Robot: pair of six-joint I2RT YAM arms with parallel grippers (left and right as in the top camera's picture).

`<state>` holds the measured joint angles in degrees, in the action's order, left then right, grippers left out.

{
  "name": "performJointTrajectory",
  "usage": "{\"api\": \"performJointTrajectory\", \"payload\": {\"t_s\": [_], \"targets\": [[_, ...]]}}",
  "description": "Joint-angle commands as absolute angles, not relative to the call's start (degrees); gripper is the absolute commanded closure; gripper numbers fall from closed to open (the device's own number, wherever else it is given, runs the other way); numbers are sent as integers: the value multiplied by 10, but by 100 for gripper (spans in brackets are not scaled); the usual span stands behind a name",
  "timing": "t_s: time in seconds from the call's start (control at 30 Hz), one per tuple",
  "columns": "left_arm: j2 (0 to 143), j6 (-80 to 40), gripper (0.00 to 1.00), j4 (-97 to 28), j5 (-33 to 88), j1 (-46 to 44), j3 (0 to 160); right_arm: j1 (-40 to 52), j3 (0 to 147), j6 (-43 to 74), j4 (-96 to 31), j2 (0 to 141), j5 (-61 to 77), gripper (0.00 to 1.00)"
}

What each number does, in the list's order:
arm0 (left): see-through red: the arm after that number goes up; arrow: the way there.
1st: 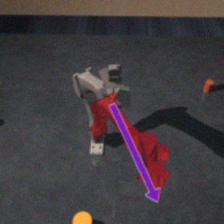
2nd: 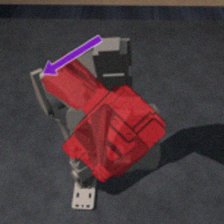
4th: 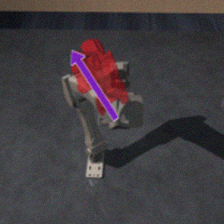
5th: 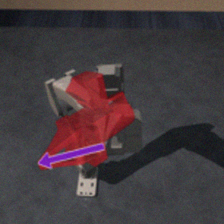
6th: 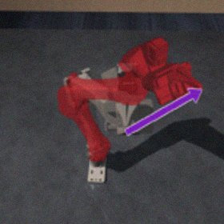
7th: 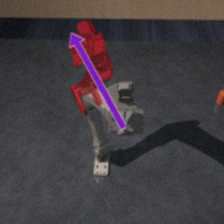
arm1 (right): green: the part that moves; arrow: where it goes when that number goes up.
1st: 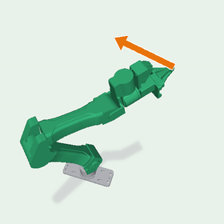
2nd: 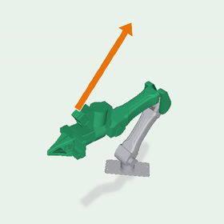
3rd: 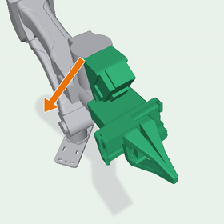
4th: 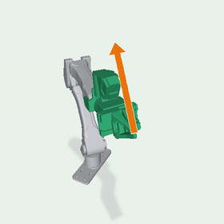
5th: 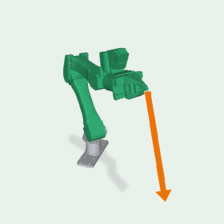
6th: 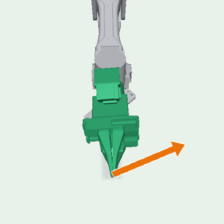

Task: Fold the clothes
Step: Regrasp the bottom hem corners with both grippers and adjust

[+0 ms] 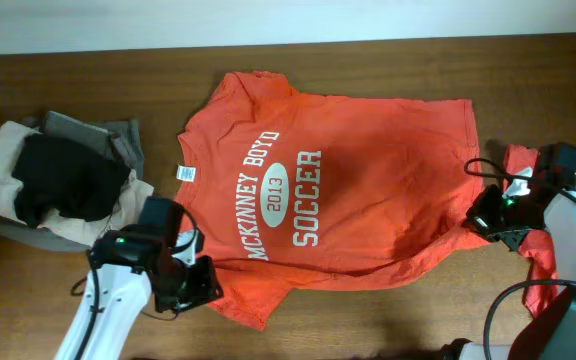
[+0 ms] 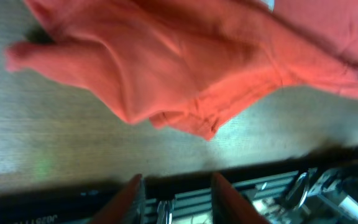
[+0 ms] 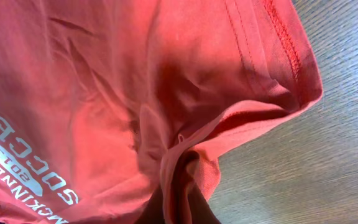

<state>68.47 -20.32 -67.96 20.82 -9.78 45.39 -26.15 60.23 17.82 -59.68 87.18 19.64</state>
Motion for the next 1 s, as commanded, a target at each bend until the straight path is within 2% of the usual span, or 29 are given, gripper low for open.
{"api": "performJointTrajectory", "payload": {"t_s": [0.0, 0.03, 0.13, 0.4, 0.67, 0.73, 0.83, 0.97], "targets": [[686, -213, 54, -676, 186, -134, 446, -259, 614, 174, -595, 872, 203, 96], [686, -240, 46, -666, 168, -142, 438, -259, 614, 174, -594, 872, 203, 96], [687, -272, 41, -641, 172, -144, 412, -259, 614, 174, -593, 872, 203, 96], [718, -274, 39, -588, 187, -144, 365, -259, 614, 174, -587, 872, 204, 96], [821, -273, 40, -530, 193, -144, 365, -259, 614, 174, -587, 872, 204, 96], [849, -271, 47, -515, 204, -144, 365, -259, 614, 174, -587, 872, 204, 96], [871, -271, 71, -500, 211, -144, 365, -259, 614, 174, -588, 872, 204, 96], [870, -267, 86, -501, 212, -144, 368, -259, 614, 174, -587, 872, 204, 96]]}}
